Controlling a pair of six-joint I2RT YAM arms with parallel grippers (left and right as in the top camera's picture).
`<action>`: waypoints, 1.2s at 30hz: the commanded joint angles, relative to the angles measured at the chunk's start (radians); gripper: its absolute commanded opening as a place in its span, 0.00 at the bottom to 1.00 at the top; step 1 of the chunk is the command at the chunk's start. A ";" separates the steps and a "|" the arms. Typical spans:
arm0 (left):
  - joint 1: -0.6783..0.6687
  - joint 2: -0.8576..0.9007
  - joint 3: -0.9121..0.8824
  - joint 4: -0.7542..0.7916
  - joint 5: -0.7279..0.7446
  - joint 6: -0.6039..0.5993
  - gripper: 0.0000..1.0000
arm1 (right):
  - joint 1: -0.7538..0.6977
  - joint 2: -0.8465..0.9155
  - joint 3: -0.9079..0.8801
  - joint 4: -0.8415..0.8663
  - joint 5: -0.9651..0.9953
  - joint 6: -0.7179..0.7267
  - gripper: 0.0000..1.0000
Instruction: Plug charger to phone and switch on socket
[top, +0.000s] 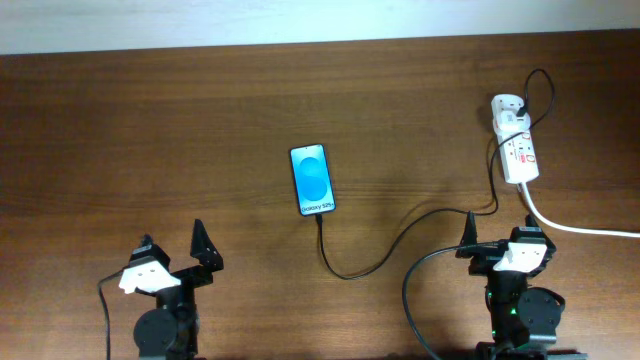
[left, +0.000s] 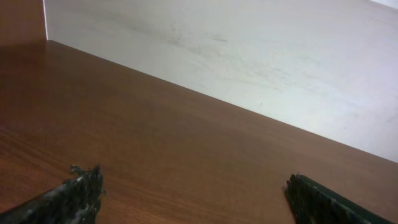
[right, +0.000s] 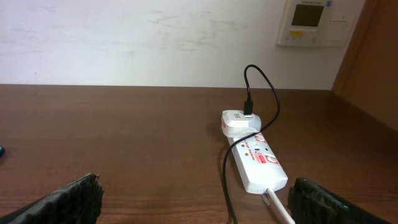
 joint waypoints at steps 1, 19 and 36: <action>0.001 -0.005 -0.007 0.003 -0.011 0.001 0.99 | -0.002 -0.010 -0.005 -0.006 -0.012 -0.003 0.99; 0.000 -0.004 -0.007 0.001 0.015 0.234 0.99 | -0.002 -0.010 -0.005 -0.006 -0.012 -0.003 0.98; 0.000 -0.003 -0.007 -0.016 0.144 0.315 0.99 | -0.003 -0.010 -0.005 -0.006 -0.012 -0.003 0.99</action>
